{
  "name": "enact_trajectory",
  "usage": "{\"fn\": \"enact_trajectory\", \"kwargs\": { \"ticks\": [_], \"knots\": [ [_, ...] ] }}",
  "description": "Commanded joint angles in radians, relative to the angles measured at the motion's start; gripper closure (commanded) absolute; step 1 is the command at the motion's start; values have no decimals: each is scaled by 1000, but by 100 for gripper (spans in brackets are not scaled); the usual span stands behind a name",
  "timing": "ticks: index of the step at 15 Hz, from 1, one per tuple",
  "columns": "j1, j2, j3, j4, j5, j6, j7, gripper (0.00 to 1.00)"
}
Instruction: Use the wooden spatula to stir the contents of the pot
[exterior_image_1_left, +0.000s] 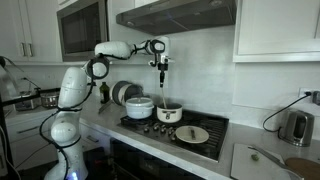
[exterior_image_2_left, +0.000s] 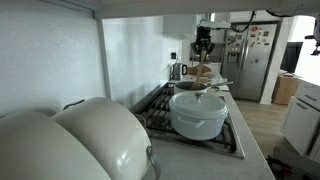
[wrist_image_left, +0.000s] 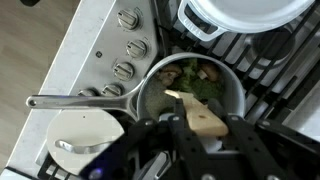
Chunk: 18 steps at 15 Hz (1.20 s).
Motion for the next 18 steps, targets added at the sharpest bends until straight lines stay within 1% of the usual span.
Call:
{"fn": "enact_trajectory", "kwargs": {
  "ticks": [1,10,12,13,18],
  "knots": [
    [9,8,21,31,28,-94,-14,93],
    [35,74,74,113,61,-186,1,93],
    [42,88,84,133,53,-177,6,93],
    [48,91,84,136,32,-157,4,93],
    [46,112,78,176,18,-162,-7,93]
  ]
}}
